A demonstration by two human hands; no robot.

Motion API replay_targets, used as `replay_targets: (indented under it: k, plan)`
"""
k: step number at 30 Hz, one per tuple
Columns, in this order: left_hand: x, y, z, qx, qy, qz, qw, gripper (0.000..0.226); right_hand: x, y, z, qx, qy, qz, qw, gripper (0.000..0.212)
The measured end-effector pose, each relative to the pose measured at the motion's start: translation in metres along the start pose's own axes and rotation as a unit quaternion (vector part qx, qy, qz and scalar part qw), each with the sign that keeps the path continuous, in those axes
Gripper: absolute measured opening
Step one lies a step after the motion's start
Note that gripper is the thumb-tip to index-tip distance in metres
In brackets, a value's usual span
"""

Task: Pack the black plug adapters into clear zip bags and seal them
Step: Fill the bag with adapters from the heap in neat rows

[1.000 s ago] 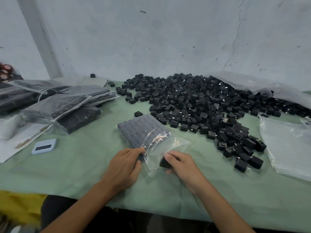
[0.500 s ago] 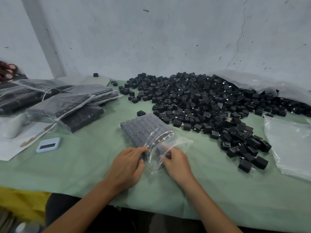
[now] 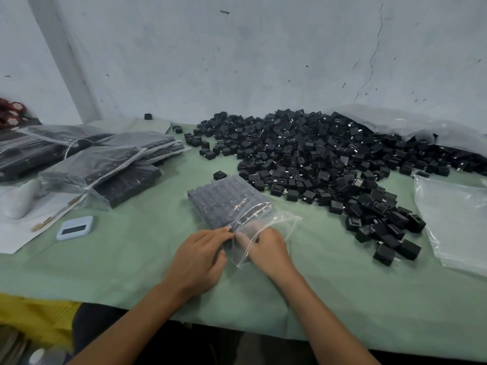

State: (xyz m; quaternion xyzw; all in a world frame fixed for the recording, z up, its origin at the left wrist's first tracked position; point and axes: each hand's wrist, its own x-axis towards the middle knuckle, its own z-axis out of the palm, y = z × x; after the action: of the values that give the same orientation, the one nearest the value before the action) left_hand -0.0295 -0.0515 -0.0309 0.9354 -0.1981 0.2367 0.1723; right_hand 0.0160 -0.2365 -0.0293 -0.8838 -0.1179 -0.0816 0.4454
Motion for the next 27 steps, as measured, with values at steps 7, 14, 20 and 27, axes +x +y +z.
replay_targets:
  k: [7,14,20,27]
  plan:
    - [-0.001,-0.001,0.001,-0.004,-0.001,-0.001,1.000,0.039,0.000,0.003,-0.002,-0.025,-0.050,-0.026,0.998,0.029]
    - [-0.002,0.002,0.000,-0.018,0.002,0.000,1.000,0.039,-0.001,0.011,0.001,-0.062,-0.057,0.006,0.996,0.027]
    - [0.000,0.003,-0.002,-0.013,-0.007,0.012,1.000,0.039,0.000,0.007,0.007,-0.124,-0.040,-0.018,0.991,0.021]
    - [0.003,-0.003,0.005,-0.034,-0.012,-0.061,0.997,0.043,0.000,0.013,0.007,-0.143,-0.055,-0.051,0.987,0.027]
